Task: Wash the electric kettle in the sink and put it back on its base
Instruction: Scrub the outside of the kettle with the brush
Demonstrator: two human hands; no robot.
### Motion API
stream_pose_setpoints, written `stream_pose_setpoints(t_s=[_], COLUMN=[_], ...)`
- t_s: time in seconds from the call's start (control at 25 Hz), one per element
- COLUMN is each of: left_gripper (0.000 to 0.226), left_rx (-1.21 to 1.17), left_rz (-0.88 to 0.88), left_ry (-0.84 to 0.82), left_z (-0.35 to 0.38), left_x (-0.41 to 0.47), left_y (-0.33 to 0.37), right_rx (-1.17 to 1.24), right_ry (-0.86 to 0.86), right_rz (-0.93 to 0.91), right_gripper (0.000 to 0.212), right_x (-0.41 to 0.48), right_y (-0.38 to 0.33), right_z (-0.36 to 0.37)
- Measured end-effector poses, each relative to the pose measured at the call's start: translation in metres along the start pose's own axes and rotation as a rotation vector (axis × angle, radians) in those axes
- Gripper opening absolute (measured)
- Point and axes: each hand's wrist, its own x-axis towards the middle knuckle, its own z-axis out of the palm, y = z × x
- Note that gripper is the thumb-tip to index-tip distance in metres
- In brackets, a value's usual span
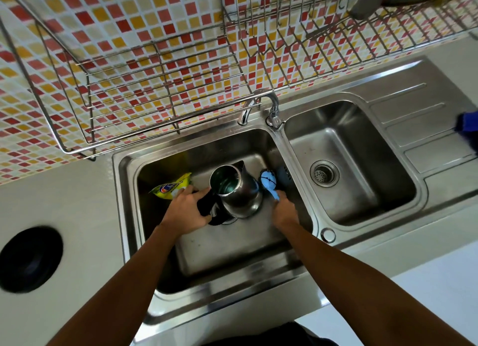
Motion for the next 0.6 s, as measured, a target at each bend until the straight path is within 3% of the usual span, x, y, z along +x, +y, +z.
stream_pose_setpoints(t_s=[0.2, 0.32, 0.48, 0.6], left_gripper=[0.086, 0.085, 0.086, 0.091], left_rx=[0.130, 0.243, 0.270, 0.088], left_rz=[0.069, 0.137, 0.166, 0.108], left_ry=[-0.012, 0.029, 0.059, 0.093], left_z=[0.011, 0.021, 0.014, 0.004], left_x=[-0.004, -0.007, -0.010, -0.017], left_y=[0.000, 0.002, 0.016, 0.020], right_rx=[-0.104, -0.119, -0.201, 0.019], right_ry=[-0.178, -0.192, -0.022, 0.198], right_rz=[0.128, 0.137, 0.052, -0.200], right_gripper=[0.075, 0.079, 0.079, 0.062], right_x=[-0.009, -0.009, -0.024, -0.042], right_y=[0.025, 0.025, -0.005, -0.034], right_z=[0.015, 0.008, -0.005, -0.014])
